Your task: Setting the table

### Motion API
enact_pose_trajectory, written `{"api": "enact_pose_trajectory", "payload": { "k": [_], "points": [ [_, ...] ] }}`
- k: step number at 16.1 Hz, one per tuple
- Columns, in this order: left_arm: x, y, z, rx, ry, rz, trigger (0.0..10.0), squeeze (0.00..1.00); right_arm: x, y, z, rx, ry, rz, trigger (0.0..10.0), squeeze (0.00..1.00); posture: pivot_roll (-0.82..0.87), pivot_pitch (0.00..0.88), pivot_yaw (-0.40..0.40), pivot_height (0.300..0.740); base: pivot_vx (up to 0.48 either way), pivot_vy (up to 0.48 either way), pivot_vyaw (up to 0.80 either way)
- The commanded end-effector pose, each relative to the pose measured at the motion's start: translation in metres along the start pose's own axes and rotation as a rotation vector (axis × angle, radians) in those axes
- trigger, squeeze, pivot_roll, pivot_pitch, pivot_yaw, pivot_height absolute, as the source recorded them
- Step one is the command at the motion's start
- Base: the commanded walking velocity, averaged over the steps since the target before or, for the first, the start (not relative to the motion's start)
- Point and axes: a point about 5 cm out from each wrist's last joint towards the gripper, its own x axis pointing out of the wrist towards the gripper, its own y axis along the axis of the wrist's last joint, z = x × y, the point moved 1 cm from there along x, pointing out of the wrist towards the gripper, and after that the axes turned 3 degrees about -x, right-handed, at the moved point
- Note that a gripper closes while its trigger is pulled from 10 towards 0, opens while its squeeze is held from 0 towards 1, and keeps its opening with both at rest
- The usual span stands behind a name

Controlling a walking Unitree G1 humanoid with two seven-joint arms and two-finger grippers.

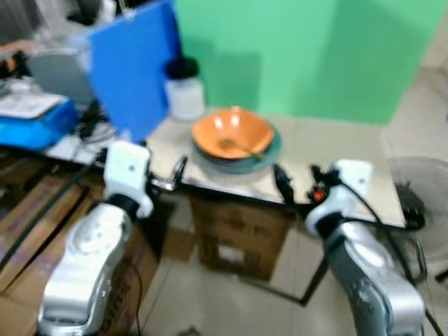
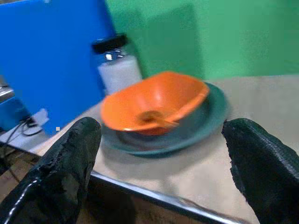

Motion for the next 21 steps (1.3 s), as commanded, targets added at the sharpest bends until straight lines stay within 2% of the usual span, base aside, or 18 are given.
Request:
{"api": "enact_pose_trajectory", "payload": {
  "k": [1, 8, 12, 15, 16, 18, 21],
  "points": [
    [0.002, -0.001, 0.003, 0.004, -0.012, -0.007, 10.0, 0.0, 0.0, 0.002, 0.005, -0.013, -0.021, -0.007, 10.0, 0.0, 0.14, 0.0, 0.063, 0.74, 0.0, 0.0, 0.0],
    [0.001, 0.0, 0.004, -0.022, -0.023, -0.003, 10.0, 0.0, 0.007, 0.007, 0.001, -0.019, 0.019, -0.005, 10.0, 0.0, 0.15, 0.0, 0.052, 0.74, 0.272, 0.0, 0.0],
    [0.001, 0.0, 0.004, -0.009, -0.036, -0.003, 10.0, 0.0, 0.01, 0.006, -0.004, -0.023, 0.049, -0.012, 10.0, 0.0, 0.15, 0.0, 0.052, 0.74, 0.342, 0.0, -0.66],
    [-0.001, 0.0, 0.004, -0.009, -0.033, -0.002, 10.0, 0.0, 0.012, 0.007, -0.009, -0.037, 0.099, -0.012, 10.0, 0.0, 0.16, 0.0, 0.044, 0.74, 0.342, 0.0, 0.0],
    [-0.002, 0.0, 0.004, -0.009, -0.03, -0.001, 10.0, 0.0, 0.012, 0.006, -0.013, -0.044, 0.141, -0.021, 10.0, 0.0, 0.17, 0.0, 0.037, 0.74, 0.345, 0.0, 0.0],
    [-0.004, 0.0, 0.004, -0.011, -0.024, -0.001, 10.0, 0.0, 0.013, 0.005, -0.02, -0.137, 0.216, -0.043, 10.0, 0.0, 0.17, 0.0, 0.028, 0.74, 0.341, 0.0, 0.0],
    [-0.007, 0.0, 0.005, -0.012, -0.022, -0.003, 10.0, 0.0, 0.014, 0.003, -0.024, -0.144, 0.25, -0.051, 10.0, 0.0, 0.18, 0.0, 0.021, 0.74, 0.34, 0.0, 0.72]
  ]
}}
